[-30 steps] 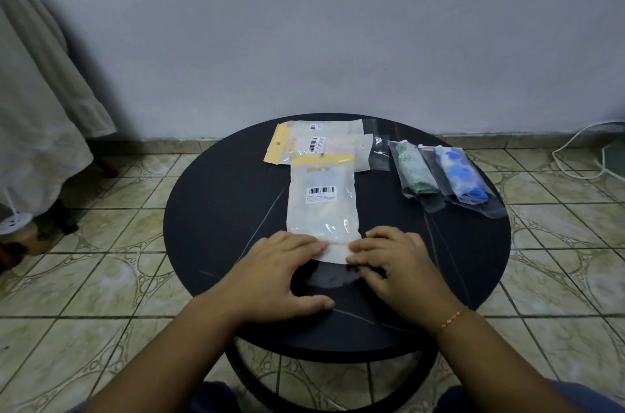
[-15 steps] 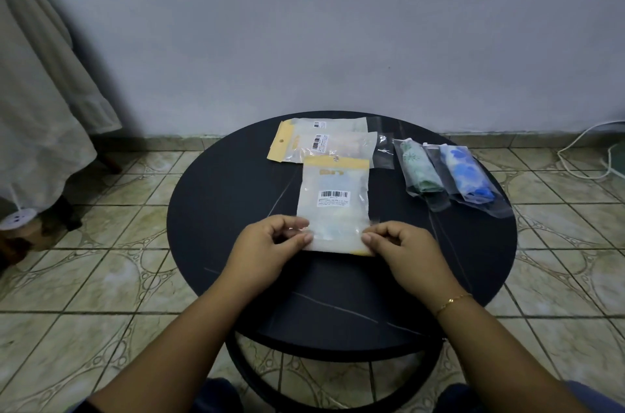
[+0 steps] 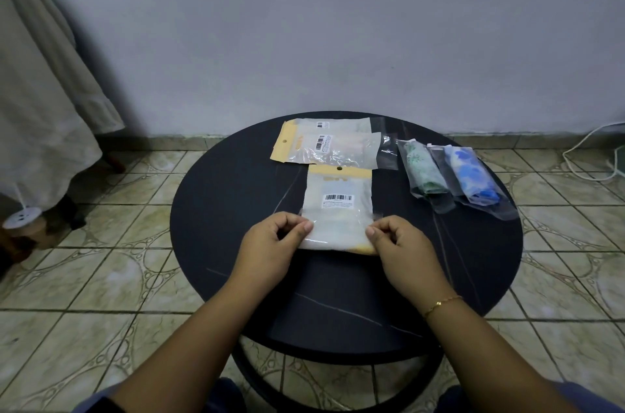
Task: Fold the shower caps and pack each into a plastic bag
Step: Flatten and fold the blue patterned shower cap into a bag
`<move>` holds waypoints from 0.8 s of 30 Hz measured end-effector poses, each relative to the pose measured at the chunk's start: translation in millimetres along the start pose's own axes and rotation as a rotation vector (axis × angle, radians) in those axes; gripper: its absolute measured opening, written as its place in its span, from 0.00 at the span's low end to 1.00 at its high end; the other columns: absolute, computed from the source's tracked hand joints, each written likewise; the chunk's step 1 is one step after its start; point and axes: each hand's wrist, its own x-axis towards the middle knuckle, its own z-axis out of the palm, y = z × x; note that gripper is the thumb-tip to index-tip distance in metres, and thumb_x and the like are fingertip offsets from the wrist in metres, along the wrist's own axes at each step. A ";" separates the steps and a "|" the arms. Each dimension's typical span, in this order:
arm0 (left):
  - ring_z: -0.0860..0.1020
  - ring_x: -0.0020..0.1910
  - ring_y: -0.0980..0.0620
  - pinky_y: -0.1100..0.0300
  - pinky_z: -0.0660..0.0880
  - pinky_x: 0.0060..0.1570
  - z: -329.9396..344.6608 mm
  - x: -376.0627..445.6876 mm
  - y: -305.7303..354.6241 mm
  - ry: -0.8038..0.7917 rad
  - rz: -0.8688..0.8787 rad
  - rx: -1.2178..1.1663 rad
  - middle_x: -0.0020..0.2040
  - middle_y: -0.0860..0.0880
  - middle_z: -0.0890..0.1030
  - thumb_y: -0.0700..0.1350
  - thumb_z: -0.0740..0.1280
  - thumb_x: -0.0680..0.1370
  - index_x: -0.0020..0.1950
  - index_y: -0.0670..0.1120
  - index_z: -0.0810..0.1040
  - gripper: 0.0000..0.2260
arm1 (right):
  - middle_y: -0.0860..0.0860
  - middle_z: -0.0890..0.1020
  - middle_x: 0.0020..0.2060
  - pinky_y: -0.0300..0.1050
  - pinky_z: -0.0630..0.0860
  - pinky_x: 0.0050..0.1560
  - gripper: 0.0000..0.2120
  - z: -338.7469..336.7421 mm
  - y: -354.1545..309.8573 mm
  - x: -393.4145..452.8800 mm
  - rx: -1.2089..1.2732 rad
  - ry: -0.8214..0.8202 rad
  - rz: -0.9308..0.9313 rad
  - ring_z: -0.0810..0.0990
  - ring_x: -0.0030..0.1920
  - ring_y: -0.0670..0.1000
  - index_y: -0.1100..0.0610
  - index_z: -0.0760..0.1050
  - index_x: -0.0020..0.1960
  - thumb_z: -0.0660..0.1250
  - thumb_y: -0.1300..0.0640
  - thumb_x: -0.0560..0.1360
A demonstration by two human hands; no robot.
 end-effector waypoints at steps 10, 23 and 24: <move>0.73 0.35 0.60 0.76 0.67 0.31 -2.2 3.0 0.8 0.017 -0.058 0.079 0.38 0.53 0.78 0.47 0.71 0.74 0.44 0.50 0.79 0.03 | 0.47 0.71 0.27 0.34 0.64 0.30 0.04 0.2 -2.7 2.4 -0.035 0.014 0.036 0.70 0.30 0.44 0.52 0.74 0.47 0.68 0.56 0.74; 0.76 0.51 0.55 0.60 0.72 0.51 6.6 -3.3 1.8 0.077 0.056 0.375 0.58 0.54 0.73 0.45 0.68 0.76 0.65 0.51 0.69 0.18 | 0.47 0.71 0.33 0.39 0.64 0.32 0.15 4.5 -6.3 13.2 -0.081 -0.042 0.126 0.71 0.33 0.46 0.49 0.68 0.53 0.71 0.55 0.72; 0.75 0.58 0.53 0.57 0.71 0.57 9.3 -6.0 0.3 0.114 0.188 0.470 0.64 0.53 0.71 0.44 0.67 0.76 0.67 0.50 0.69 0.20 | 0.47 0.71 0.33 0.40 0.64 0.32 0.15 5.2 -6.5 13.6 -0.086 -0.047 0.136 0.71 0.33 0.46 0.49 0.68 0.54 0.71 0.55 0.72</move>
